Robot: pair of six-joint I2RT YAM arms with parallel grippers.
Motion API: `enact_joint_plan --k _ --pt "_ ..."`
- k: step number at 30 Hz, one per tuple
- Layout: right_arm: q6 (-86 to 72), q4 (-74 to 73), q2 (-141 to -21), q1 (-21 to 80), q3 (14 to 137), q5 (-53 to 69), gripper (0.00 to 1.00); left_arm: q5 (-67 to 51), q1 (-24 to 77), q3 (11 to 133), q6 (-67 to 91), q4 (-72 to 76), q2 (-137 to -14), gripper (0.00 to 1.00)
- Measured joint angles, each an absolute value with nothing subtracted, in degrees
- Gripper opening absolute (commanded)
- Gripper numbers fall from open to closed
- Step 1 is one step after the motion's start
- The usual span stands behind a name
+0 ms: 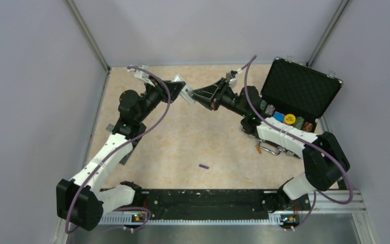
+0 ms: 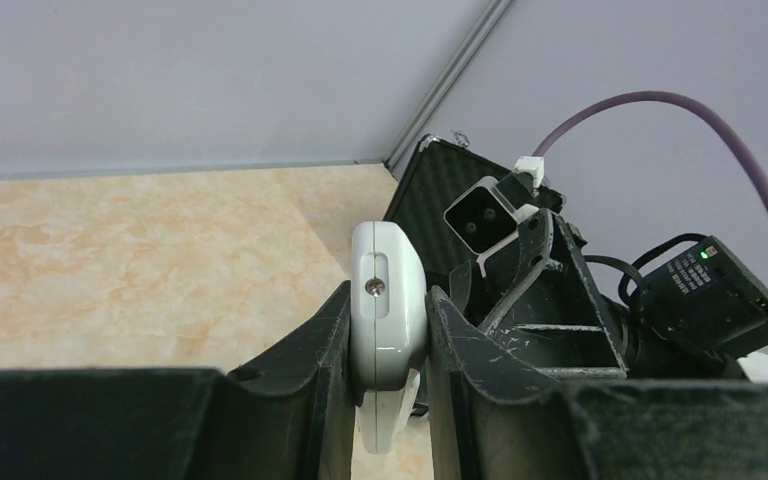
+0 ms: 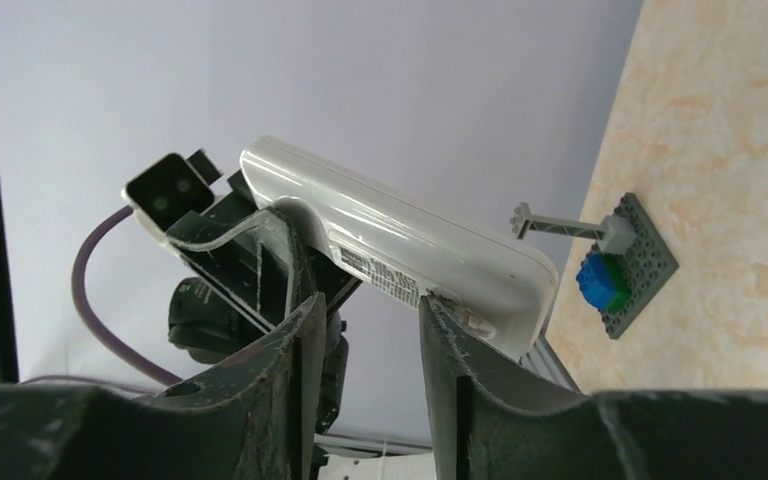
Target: Load the batteries into the remote control
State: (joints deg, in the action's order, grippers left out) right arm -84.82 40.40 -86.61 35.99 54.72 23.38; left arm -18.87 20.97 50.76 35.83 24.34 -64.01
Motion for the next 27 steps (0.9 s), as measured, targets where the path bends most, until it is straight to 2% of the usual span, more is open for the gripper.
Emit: enact_joint_plan --k 11,27 --pt "-81.58 30.63 -84.47 35.99 54.74 21.89 0.4 -19.35 21.32 48.53 32.14 26.7 -63.46 0.0" --pt "-81.36 29.04 -84.38 35.99 54.76 21.93 0.4 -21.8 21.39 47.42 28.53 28.77 -63.46 0.0"
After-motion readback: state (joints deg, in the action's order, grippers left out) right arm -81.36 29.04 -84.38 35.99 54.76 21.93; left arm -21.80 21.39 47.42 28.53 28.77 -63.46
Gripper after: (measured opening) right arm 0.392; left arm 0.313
